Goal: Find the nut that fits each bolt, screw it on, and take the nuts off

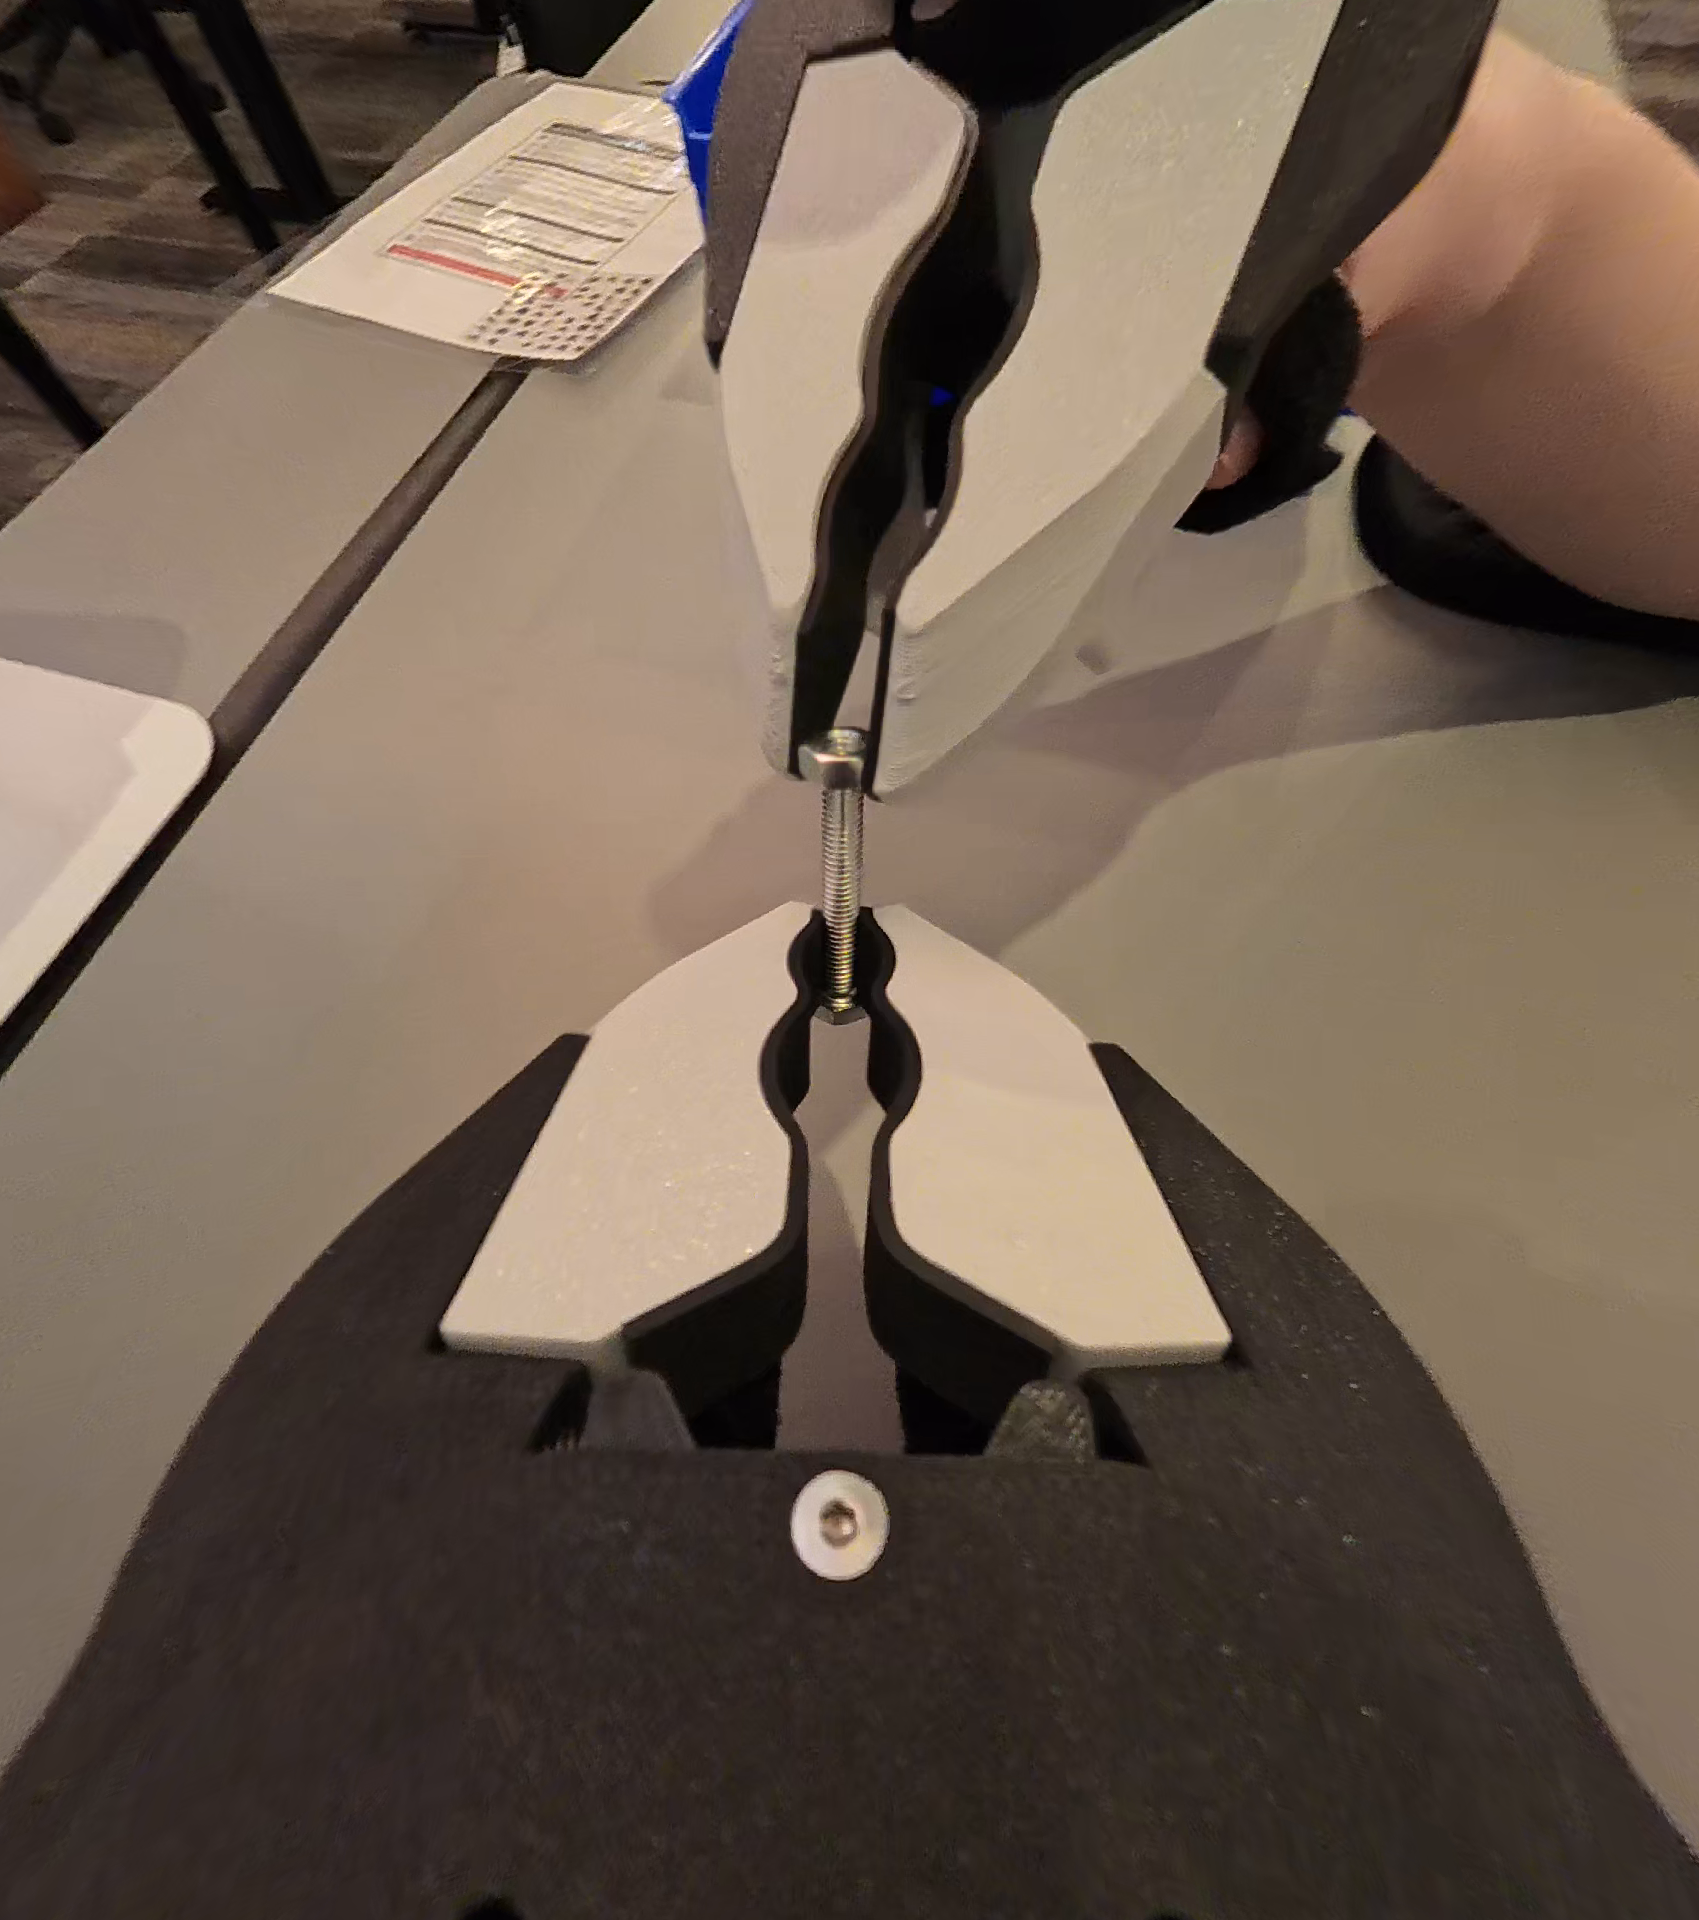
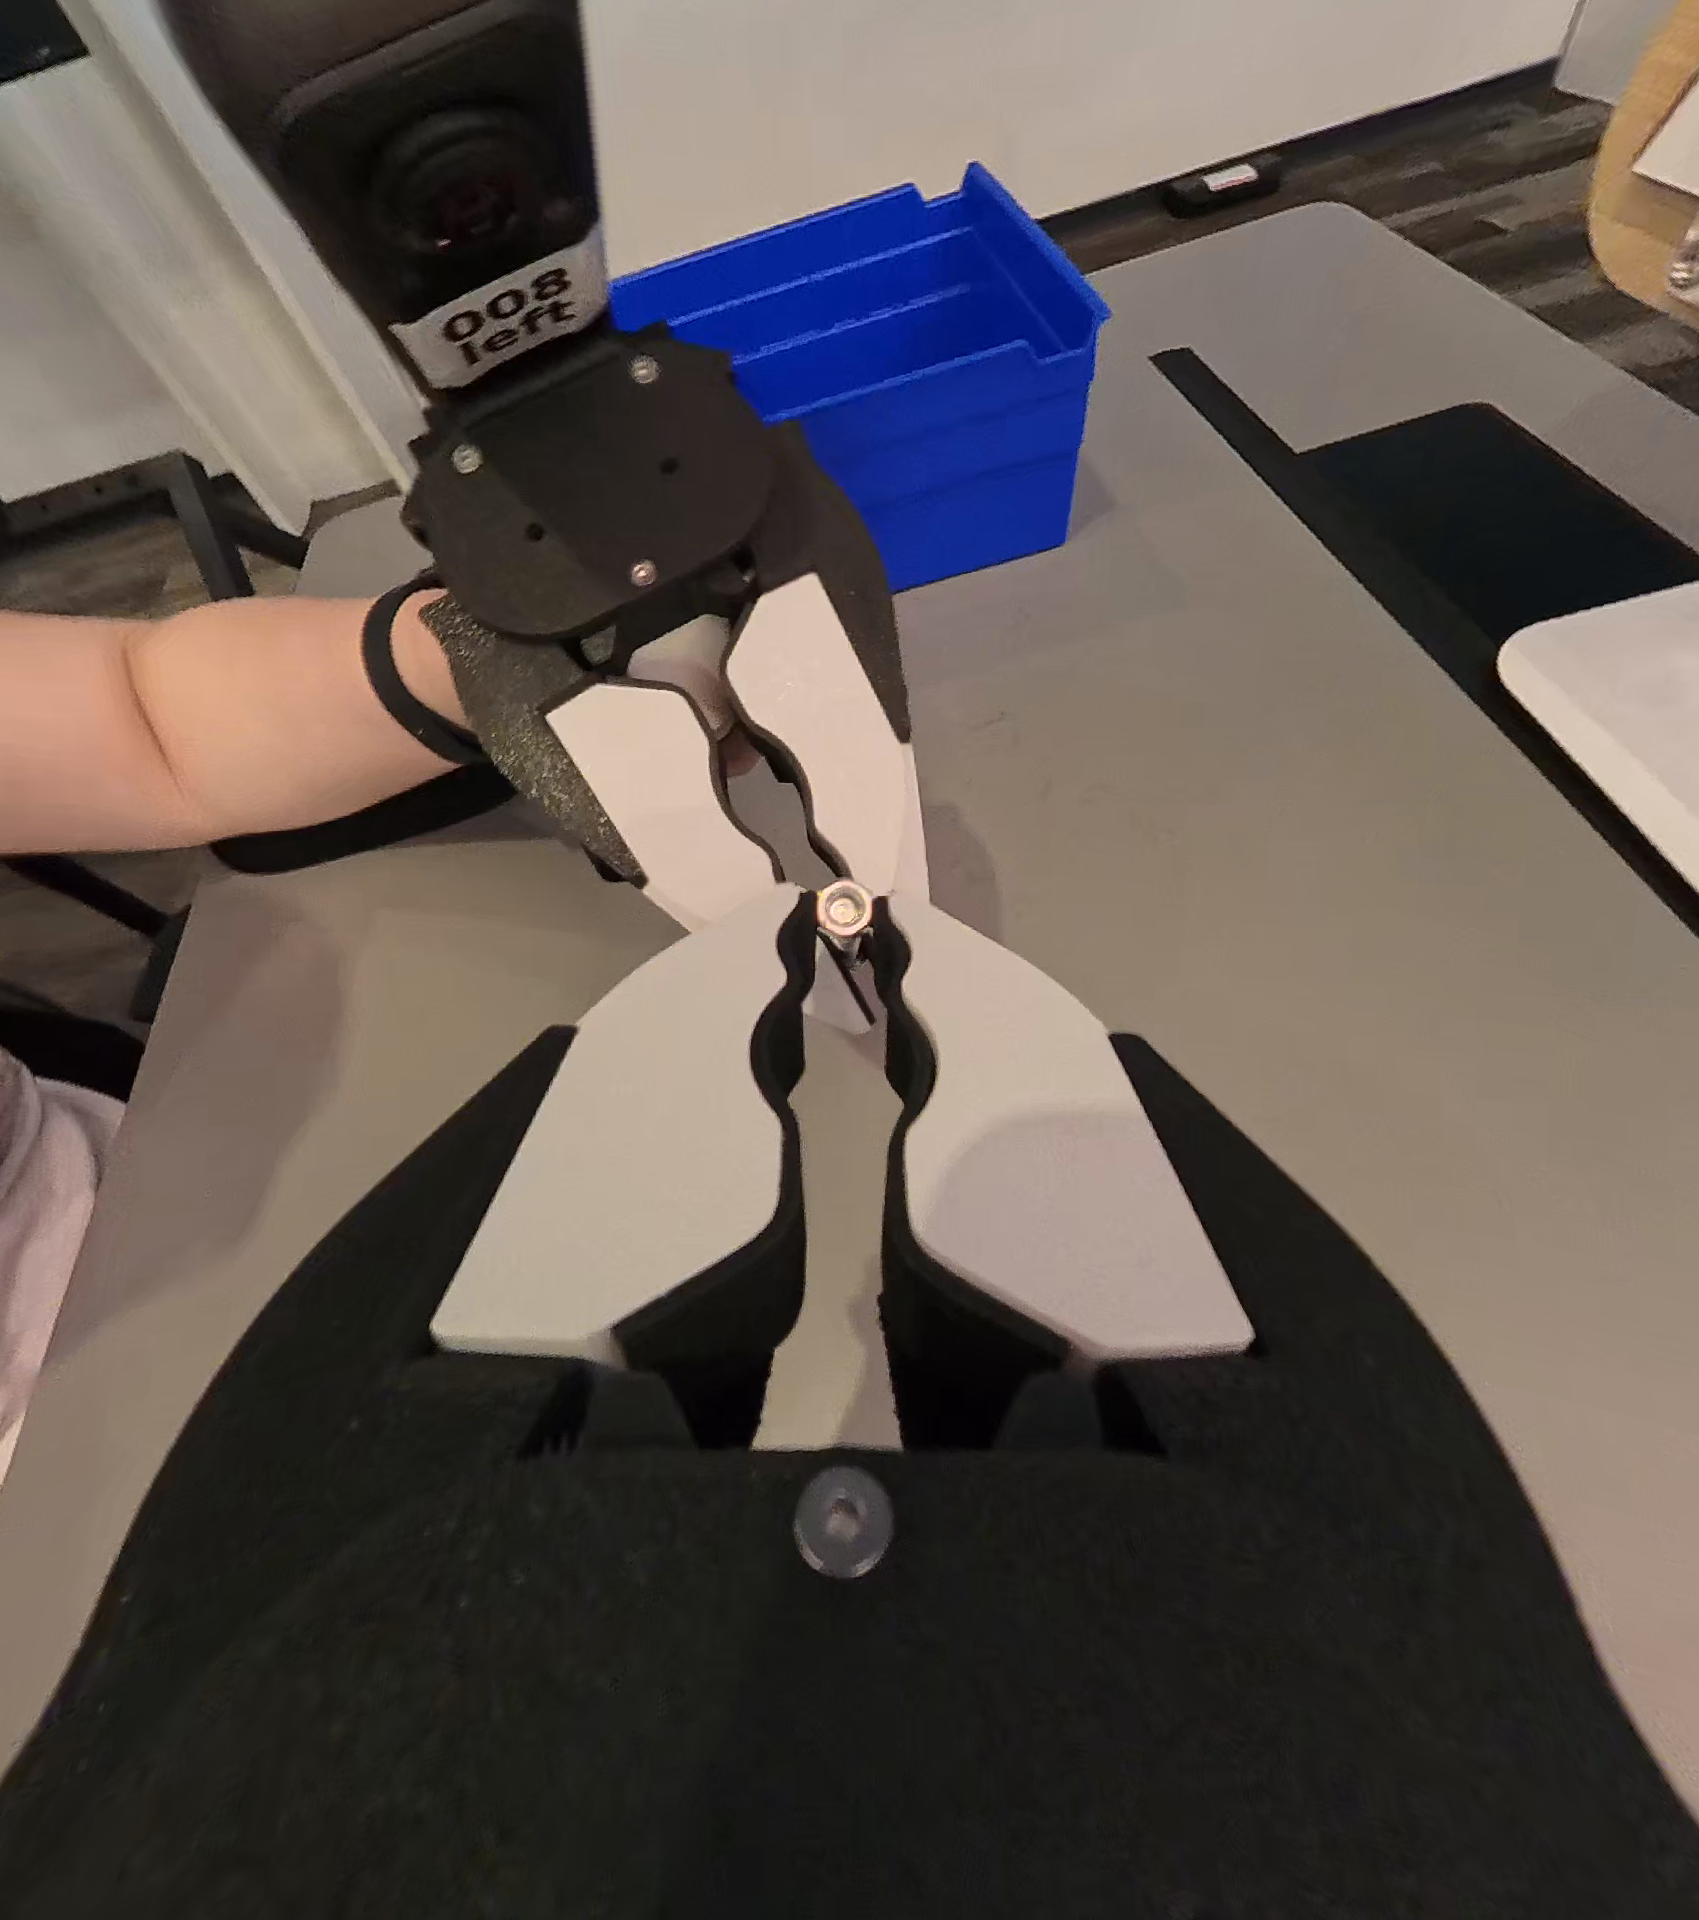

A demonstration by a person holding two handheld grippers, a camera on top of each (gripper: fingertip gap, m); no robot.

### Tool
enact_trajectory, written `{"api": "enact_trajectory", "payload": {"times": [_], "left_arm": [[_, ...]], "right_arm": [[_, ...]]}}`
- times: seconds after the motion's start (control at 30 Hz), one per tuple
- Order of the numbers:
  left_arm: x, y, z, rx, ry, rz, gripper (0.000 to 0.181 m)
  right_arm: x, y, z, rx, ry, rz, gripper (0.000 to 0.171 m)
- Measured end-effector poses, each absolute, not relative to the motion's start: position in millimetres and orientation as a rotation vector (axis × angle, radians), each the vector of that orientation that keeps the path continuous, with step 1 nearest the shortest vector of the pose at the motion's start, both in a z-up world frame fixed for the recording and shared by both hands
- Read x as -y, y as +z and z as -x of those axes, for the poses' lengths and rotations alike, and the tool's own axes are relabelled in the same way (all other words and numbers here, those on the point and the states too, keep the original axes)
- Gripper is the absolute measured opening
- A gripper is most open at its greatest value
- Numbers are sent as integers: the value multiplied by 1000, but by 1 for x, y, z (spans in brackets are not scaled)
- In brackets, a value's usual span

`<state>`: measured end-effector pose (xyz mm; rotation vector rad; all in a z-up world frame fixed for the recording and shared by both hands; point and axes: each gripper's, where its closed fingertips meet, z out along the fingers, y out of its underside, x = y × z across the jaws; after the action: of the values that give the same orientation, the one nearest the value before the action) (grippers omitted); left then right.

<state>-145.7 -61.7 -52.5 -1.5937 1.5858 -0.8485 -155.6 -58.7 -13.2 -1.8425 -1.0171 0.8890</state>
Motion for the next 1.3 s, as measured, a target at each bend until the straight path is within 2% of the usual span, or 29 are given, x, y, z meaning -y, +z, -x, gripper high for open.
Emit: {"api": "enact_trajectory", "payload": {"times": [0.43, 0.77, 1.1, 1.17, 1.3], "left_arm": [[38, -60, 150, -1494, -564, 1693, 4], [39, -62, 149, -1506, -593, 1699, 4], [43, -60, 149, -1513, -746, 1692, 5], [50, -59, 148, -1552, -835, 1664, 5], [85, -48, 146, -1691, -1114, 1465, 4]], "right_arm": [[40, -21, 155, 709, 814, 1981, 10], [41, -24, 155, 732, 809, 1995, 10], [40, -13, 152, 776, 779, 1940, 24], [49, 2, 156, 878, 830, 1833, 30], [78, 12, 157, 1212, 785, 1616, 31]]}}
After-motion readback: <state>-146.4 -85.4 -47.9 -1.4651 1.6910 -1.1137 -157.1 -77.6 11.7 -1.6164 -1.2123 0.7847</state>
